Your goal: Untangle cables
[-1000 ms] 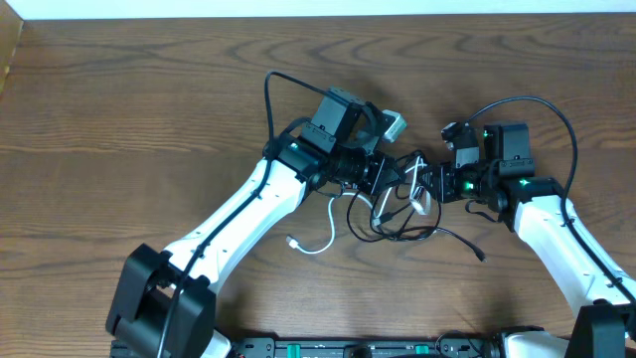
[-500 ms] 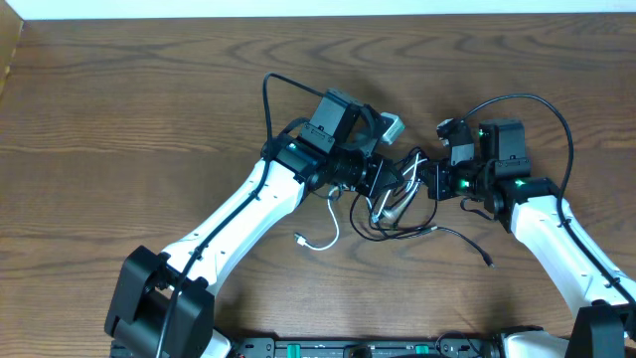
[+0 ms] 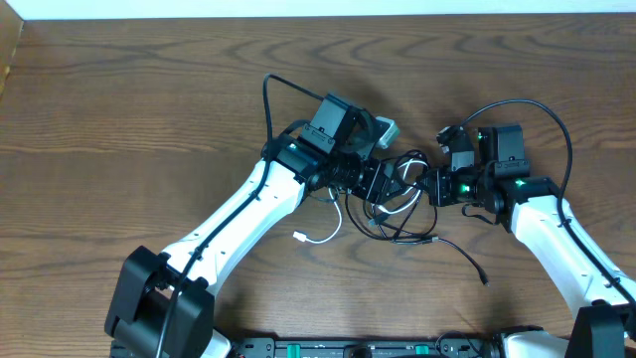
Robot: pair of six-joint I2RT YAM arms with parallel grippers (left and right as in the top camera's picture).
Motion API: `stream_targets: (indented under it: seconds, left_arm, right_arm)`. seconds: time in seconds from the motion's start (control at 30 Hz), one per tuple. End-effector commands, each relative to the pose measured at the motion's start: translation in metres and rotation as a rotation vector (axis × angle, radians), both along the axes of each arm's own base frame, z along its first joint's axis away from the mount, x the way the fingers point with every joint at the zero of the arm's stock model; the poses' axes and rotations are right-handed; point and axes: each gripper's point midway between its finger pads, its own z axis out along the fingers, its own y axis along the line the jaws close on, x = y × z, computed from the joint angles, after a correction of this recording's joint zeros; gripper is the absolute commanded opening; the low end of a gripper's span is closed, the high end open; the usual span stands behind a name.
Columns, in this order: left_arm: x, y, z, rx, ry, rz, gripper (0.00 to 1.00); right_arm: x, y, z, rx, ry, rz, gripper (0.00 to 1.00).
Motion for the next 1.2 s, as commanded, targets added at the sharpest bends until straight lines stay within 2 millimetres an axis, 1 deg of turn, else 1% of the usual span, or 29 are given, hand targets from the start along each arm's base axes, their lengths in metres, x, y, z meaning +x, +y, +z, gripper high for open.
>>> stream_targets:
  seconds: [0.0, 0.17, 0.23, 0.3, 0.37, 0.43, 0.53, 0.67, 0.7, 0.9, 1.07, 1.17]
  left_arm:
    - [0.016, 0.001, 0.014, -0.037, -0.079, 0.022, 0.65]
    - [0.049, 0.002, 0.048, -0.144, -0.198, 0.095, 0.65]
    - [0.056, -0.001, 0.058, -0.179, -0.227, 0.108, 0.64]
    - [0.059, -0.003, 0.061, -0.191, -0.249, 0.108, 0.64]
    - [0.06, -0.003, 0.057, -0.184, -0.244, 0.11, 0.65]
    - [0.061, -0.004, 0.05, -0.173, -0.226, 0.11, 0.65]
    - [0.062, -0.004, 0.031, -0.145, -0.183, 0.111, 0.64]
    - [0.058, -0.006, 0.015, -0.129, -0.128, 0.095, 0.53]
    - [0.056, -0.007, 0.014, -0.135, -0.12, 0.088, 0.51]
    - [0.049, -0.016, 0.011, -0.128, -0.124, 0.063, 0.51]
    - [0.048, -0.019, 0.008, -0.096, -0.148, 0.072, 0.51]
    - [0.046, -0.023, 0.008, -0.099, -0.15, 0.062, 0.49]
  right_arm:
    - [0.003, 0.002, 0.005, 0.012, -0.007, -0.002, 0.01]
    - [0.002, 0.003, 0.006, 0.019, -0.007, 0.011, 0.01]
    - [0.001, 0.006, 0.008, 0.031, -0.015, 0.035, 0.01]
    - [0.0, 0.008, 0.009, 0.04, -0.018, 0.042, 0.01]
    - [0.0, 0.008, 0.009, 0.04, -0.017, 0.042, 0.01]
    - [0.0, 0.008, 0.009, 0.042, -0.017, 0.044, 0.01]
    - [-0.001, 0.013, 0.012, 0.067, -0.026, 0.072, 0.01]
    - [0.001, 0.014, 0.014, 0.072, -0.037, 0.074, 0.01]
    - [0.001, 0.014, 0.014, 0.071, -0.04, 0.074, 0.01]
    - [0.002, 0.014, 0.015, 0.072, -0.044, 0.074, 0.01]
    - [0.002, 0.014, 0.015, 0.072, -0.043, 0.074, 0.01]
    - [0.002, 0.014, 0.015, 0.072, -0.043, 0.074, 0.01]
